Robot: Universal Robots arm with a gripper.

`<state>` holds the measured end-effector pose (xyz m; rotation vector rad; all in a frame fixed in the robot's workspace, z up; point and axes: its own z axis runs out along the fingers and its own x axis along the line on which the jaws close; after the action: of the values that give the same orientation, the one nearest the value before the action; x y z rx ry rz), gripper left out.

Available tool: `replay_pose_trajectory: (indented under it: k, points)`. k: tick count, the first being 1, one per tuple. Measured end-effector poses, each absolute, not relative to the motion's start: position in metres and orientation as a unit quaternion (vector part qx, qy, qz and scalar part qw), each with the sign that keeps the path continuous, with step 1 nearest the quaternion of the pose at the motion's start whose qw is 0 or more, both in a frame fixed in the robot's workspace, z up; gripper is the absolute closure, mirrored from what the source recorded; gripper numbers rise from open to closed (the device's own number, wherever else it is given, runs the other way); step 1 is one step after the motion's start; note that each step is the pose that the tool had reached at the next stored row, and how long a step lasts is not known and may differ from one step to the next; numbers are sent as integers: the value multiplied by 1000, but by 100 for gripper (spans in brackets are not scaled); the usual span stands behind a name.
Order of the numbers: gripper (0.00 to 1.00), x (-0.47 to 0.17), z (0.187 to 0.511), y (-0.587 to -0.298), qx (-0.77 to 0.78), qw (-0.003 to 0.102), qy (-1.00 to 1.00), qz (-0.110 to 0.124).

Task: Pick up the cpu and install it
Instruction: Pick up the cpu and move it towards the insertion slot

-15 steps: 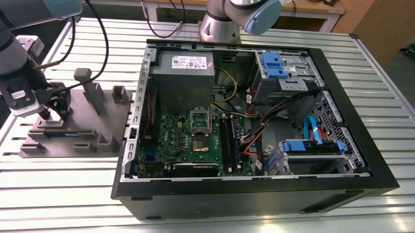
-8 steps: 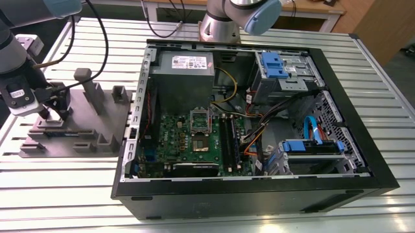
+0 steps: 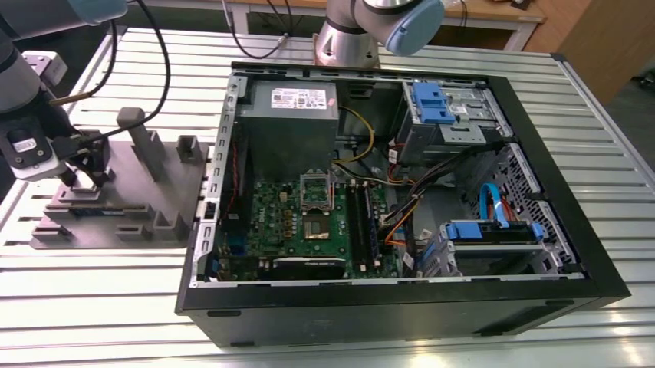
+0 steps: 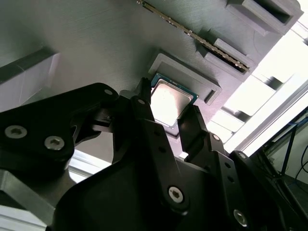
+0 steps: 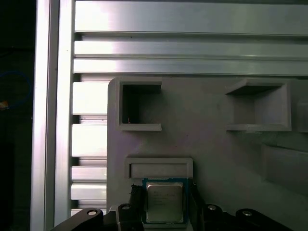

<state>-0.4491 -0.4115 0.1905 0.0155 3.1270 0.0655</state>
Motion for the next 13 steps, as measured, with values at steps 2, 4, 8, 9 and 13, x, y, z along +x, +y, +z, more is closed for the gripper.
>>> replay_pose_trajectory:
  k: [2, 4, 8, 9, 13]
  points:
    - [53, -449, 191, -412, 5, 7, 1000, 21]
    - [53, -449, 192, -411, 5, 7, 1000, 21]
    - [53, -449, 192, -411, 5, 7, 1000, 21]
    - [53, -449, 192, -411, 5, 7, 1000, 21]
    - [53, -450, 193, -411, 5, 7, 1000, 21]
